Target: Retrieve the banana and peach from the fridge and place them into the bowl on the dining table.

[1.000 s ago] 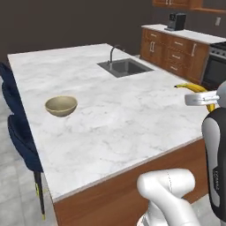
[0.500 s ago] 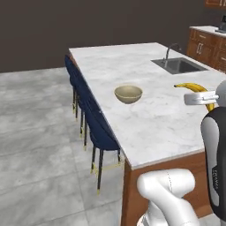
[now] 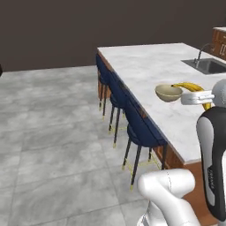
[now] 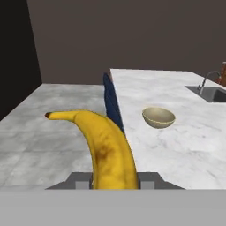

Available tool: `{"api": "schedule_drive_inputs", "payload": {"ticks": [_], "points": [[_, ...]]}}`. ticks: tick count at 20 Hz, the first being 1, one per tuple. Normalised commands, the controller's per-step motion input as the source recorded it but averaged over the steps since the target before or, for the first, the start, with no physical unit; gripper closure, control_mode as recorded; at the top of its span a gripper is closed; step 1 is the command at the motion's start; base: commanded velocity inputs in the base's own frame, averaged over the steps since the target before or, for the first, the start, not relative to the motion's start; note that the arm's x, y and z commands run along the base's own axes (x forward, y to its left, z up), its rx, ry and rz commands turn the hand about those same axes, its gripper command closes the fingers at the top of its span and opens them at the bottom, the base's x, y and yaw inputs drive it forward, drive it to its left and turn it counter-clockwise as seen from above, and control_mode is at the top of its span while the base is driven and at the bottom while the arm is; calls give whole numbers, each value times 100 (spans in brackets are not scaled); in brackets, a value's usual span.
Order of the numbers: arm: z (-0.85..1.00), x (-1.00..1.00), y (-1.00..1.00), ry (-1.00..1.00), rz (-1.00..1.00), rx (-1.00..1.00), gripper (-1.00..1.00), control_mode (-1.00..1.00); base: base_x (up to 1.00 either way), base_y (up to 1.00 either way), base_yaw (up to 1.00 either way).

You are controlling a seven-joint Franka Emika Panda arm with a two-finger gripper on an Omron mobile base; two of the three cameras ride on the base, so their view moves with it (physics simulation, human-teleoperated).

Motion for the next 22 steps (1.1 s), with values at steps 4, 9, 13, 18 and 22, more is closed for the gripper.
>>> {"api": "schedule_drive_inputs", "payload": {"ticks": [4, 9, 13, 18, 22], "points": [[0, 0, 0, 0, 0, 0, 100, 100, 52, 15, -30], [0, 0, 0, 0, 0, 0, 100, 100, 51, 22, -38], [0, 0, 0, 0, 0, 0, 100, 100, 40, 52, -41], [0, 0, 0, 0, 0, 0, 100, 100, 43, 79, -46], [0, 0, 0, 0, 0, 0, 100, 100, 53, 94, -50]]}}
